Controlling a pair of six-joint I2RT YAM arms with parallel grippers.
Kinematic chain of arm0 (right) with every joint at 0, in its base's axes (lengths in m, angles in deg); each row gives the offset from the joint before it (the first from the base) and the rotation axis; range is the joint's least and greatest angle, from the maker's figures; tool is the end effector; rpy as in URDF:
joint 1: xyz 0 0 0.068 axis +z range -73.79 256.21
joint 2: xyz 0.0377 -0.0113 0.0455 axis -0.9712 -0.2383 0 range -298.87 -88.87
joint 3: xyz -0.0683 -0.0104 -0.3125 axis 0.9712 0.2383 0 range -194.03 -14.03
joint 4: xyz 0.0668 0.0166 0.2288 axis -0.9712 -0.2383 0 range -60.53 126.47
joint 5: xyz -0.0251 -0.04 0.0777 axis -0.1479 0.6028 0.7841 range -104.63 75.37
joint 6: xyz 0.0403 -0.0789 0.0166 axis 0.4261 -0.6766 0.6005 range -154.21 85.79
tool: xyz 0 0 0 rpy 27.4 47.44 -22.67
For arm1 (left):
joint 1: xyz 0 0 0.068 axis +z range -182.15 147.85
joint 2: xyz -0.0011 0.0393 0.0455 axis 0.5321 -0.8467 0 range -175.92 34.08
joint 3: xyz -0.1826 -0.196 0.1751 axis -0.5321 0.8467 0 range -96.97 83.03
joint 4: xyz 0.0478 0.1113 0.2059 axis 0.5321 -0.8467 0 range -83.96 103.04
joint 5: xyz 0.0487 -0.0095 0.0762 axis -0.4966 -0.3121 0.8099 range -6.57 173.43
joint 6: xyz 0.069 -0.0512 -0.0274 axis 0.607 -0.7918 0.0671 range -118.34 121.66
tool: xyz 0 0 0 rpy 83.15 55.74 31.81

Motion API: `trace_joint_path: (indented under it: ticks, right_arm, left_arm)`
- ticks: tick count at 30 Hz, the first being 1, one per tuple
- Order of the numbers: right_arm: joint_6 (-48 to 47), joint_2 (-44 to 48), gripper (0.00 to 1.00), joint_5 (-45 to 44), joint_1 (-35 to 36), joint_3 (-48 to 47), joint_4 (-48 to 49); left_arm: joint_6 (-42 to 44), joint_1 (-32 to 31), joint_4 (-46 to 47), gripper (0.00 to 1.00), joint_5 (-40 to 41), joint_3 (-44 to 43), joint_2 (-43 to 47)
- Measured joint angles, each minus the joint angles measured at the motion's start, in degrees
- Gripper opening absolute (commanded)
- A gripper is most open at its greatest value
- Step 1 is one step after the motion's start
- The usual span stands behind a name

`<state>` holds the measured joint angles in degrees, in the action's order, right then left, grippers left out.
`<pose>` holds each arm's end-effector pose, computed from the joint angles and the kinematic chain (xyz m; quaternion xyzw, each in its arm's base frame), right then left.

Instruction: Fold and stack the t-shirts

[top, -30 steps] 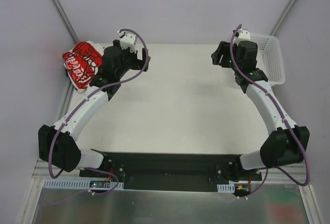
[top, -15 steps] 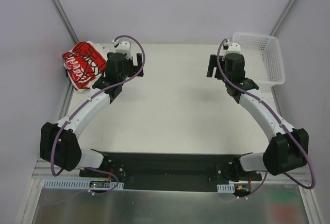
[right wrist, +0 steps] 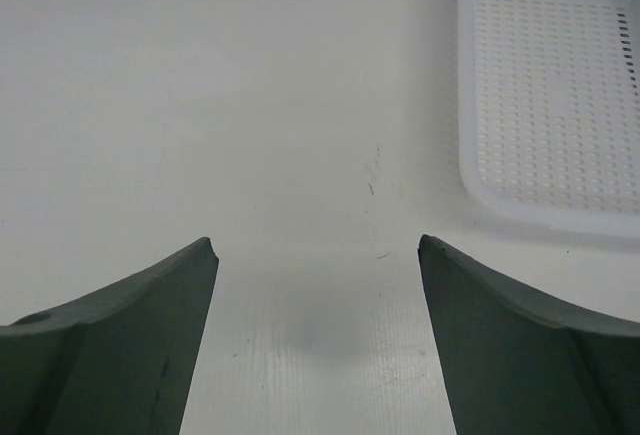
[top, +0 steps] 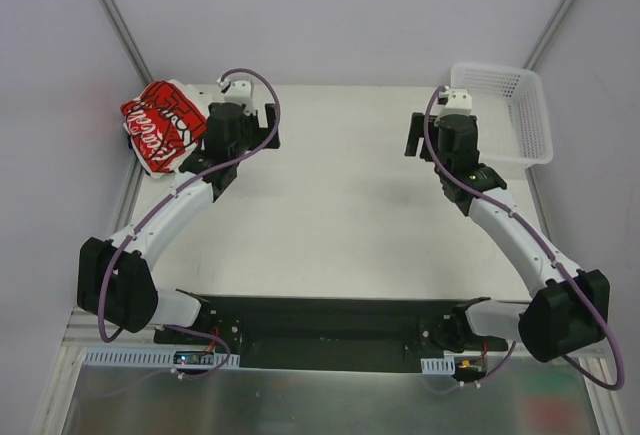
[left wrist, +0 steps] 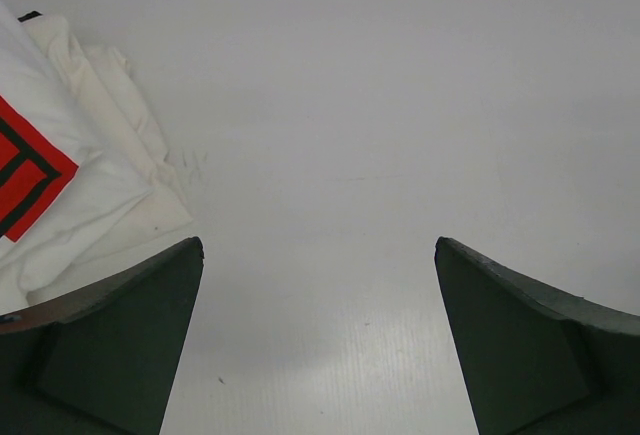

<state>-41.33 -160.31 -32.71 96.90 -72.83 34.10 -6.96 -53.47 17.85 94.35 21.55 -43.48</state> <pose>0.2843 0.0807 0.3811 -0.0954 0.7836 -0.0528 0.6116 0.3143 -0.1064 0.3853 0.0251 0.7716 -0.0920 0.6290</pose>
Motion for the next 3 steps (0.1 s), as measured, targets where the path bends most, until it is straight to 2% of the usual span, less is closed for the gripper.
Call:
trace_joint_path:
  ticks: [3]
  right_arm:
    - [-0.04,-0.11,0.83,-0.39,0.11,0.0,0.04]
  left_arm:
    - [-0.02,0.0,0.04,0.99,0.0,0.07,0.0]
